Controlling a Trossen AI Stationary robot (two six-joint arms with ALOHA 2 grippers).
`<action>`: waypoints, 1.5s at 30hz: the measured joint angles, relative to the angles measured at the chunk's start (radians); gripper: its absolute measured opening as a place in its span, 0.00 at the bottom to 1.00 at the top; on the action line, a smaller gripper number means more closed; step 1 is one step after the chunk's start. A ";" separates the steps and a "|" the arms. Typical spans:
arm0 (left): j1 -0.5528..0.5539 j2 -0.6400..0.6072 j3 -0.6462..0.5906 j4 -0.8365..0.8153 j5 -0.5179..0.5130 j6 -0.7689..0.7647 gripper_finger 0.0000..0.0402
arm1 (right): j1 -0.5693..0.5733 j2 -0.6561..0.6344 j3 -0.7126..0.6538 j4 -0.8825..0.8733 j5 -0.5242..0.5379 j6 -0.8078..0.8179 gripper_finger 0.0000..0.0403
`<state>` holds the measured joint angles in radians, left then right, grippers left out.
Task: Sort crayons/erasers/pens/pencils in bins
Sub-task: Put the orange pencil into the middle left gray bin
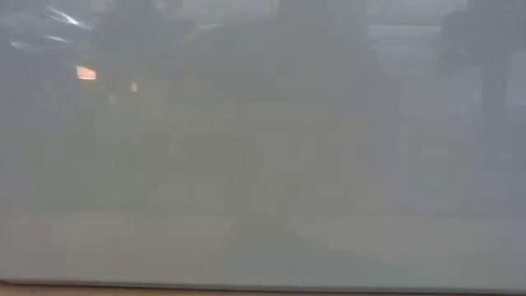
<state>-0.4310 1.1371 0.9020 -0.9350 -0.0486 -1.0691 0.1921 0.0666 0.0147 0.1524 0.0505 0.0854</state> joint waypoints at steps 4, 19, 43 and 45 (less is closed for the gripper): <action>-0.082 0.071 -0.010 0.239 -0.005 -0.014 0.27 | 0.000 0.000 0.000 0.000 0.000 0.000 0.53; -0.228 0.578 0.294 0.079 -0.132 -0.160 0.19 | 0.000 0.000 0.000 -0.001 0.000 0.000 0.53; -0.063 0.730 0.253 0.053 -0.066 -0.121 0.39 | 0.000 0.000 0.000 0.000 0.000 0.000 0.53; -0.062 0.732 0.253 0.052 -0.079 -0.121 0.39 | 0.000 0.000 0.000 0.000 0.000 0.000 0.53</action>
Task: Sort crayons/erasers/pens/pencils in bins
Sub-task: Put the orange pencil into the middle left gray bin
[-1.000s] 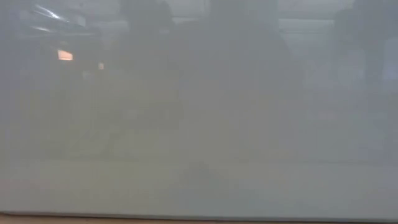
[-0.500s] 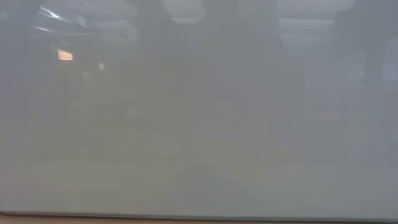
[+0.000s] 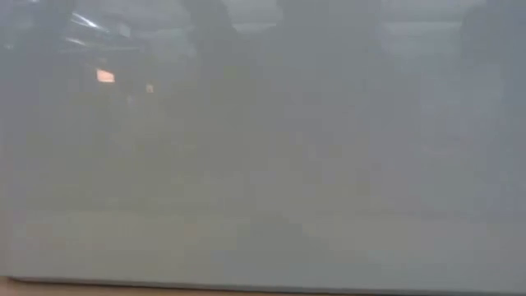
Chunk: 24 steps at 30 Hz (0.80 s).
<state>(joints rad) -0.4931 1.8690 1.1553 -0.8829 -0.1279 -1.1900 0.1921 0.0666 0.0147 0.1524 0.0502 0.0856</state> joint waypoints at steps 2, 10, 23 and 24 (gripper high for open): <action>0.000 0.000 0.000 -0.005 -0.001 0.002 0.39 | 0.000 0.000 0.000 0.000 0.000 0.000 0.53; 0.000 0.000 -0.001 -0.008 0.005 0.000 0.23 | 0.000 0.000 0.000 0.000 0.000 0.000 0.53; 0.001 -0.006 0.030 -0.026 0.058 0.022 0.14 | 0.000 0.000 0.000 0.000 0.000 0.000 0.53; 0.001 -0.006 0.043 -0.043 0.064 0.029 0.16 | 0.000 0.000 0.000 0.000 0.000 0.000 0.53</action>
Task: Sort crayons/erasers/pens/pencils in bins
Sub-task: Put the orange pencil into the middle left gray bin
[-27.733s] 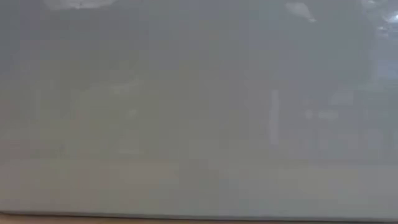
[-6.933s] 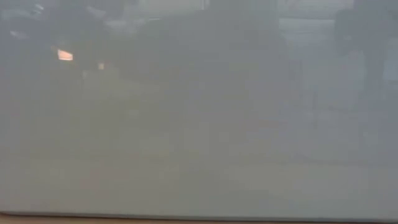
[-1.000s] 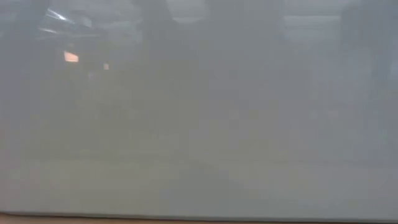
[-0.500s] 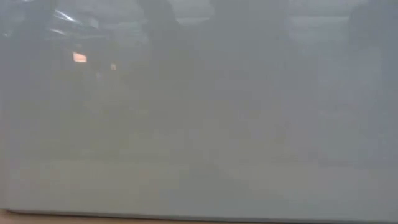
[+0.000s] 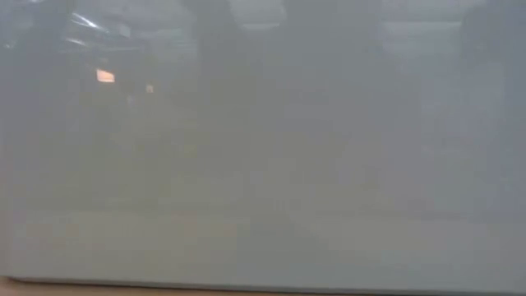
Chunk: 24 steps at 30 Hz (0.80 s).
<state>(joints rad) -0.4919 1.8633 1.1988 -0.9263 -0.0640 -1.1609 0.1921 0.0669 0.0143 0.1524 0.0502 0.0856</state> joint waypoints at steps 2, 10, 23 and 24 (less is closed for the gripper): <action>0.000 0.000 0.032 -0.042 0.005 0.012 0.17 | 0.000 0.000 0.000 0.000 0.000 0.000 0.53; 0.042 -0.001 0.230 -0.306 -0.067 0.100 0.02 | 0.000 0.000 0.000 0.000 0.000 0.000 0.53; 0.096 -0.002 0.053 -0.202 0.053 0.123 0.23 | 0.000 0.000 0.000 0.000 0.000 0.000 0.53; 0.096 -0.002 0.032 -0.173 0.075 0.135 0.25 | 0.000 0.000 0.000 0.000 0.000 0.000 0.53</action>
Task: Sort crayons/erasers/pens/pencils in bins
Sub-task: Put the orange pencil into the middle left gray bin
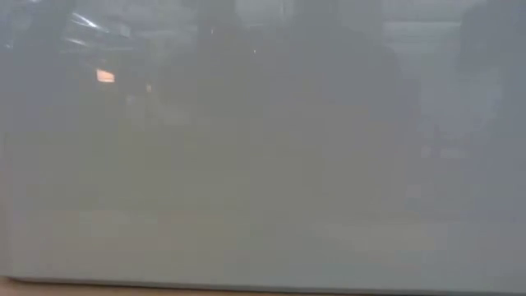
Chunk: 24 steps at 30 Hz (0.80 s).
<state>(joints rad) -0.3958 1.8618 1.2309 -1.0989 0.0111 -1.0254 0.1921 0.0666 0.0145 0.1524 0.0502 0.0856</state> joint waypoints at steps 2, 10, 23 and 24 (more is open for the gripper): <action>0.000 0.000 -0.027 0.032 0.038 0.019 0.28 | 0.000 0.000 0.000 0.000 0.000 0.000 0.53; -0.019 0.000 -0.040 0.063 0.079 0.052 0.31 | 0.000 0.000 0.000 0.000 0.000 0.000 0.53; -0.020 -0.006 -0.138 0.169 0.077 0.068 0.27 | 0.000 0.000 0.000 0.000 0.000 0.000 0.53; -0.020 -0.005 -0.139 0.172 0.076 0.073 0.24 | 0.000 0.000 0.000 0.000 0.000 0.000 0.53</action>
<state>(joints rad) -0.4156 1.8567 1.0924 -0.9270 0.0870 -0.9525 0.1920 0.0669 0.0143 0.1524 0.0502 0.0856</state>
